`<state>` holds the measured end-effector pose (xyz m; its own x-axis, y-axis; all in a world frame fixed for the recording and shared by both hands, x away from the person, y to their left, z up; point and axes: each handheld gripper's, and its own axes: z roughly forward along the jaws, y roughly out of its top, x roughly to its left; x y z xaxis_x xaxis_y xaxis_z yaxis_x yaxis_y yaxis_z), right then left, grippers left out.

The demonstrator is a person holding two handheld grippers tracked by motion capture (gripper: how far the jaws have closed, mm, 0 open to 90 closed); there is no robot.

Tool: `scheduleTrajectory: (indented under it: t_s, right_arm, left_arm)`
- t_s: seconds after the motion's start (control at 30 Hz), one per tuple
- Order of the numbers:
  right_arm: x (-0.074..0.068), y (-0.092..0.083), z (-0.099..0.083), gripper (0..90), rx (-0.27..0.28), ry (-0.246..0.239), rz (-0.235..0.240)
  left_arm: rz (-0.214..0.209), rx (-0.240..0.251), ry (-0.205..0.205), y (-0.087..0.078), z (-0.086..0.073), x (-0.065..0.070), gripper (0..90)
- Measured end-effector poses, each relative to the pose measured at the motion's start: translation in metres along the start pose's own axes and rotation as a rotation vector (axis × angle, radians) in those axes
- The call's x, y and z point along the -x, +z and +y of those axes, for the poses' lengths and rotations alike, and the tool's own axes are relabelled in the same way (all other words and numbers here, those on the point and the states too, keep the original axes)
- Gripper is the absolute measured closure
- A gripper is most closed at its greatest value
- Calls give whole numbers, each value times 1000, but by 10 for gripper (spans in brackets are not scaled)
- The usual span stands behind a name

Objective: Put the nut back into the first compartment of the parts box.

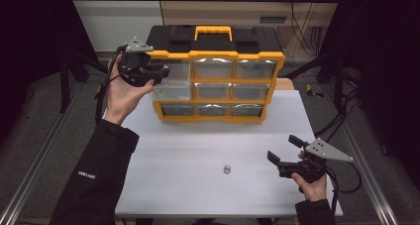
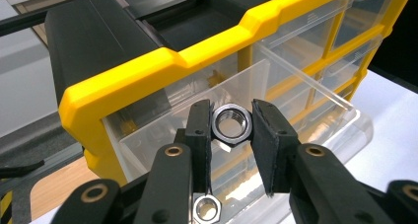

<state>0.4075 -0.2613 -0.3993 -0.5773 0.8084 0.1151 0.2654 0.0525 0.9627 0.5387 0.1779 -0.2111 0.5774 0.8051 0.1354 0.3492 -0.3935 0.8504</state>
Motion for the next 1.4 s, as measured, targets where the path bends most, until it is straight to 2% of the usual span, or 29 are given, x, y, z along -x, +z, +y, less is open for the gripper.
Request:
scheduleTrajectory:
  t_s: [0.27,0.43,0.63,0.67,0.73,0.97,1.2,1.23,1.33,1.4]
  right_arm:
    - [0,0,0,30,-1,-1,0]
    - [0,0,0,30,0,0,1]
    - [0,0,0,30,-2,-2,0]
    - [0,0,0,30,-1,-1,0]
    - [0,0,0,30,0,0,1]
    - [0,0,0,30,0,1,3]
    - [0,0,0,30,0,2,3]
    - [0,0,0,30,0,1,2]
    - [0,0,0,29,1,2,3]
    - [0,0,0,29,2,0,2]
  left_arm:
    - [3,-18,-11,9,-2,0,693]
    - [0,-36,-1,14,-2,2,692]
    - [22,-52,13,18,-2,4,692]
    - [19,-69,21,17,-2,4,692]
    - [19,-61,0,19,-2,5,692]
    - [15,-71,-23,19,-2,5,690]
    - [19,-49,-23,17,-3,4,663]
    - [15,-36,-35,16,-3,3,648]
    - [17,-19,-39,12,-4,2,604]
    - [21,10,-39,8,-4,2,573]
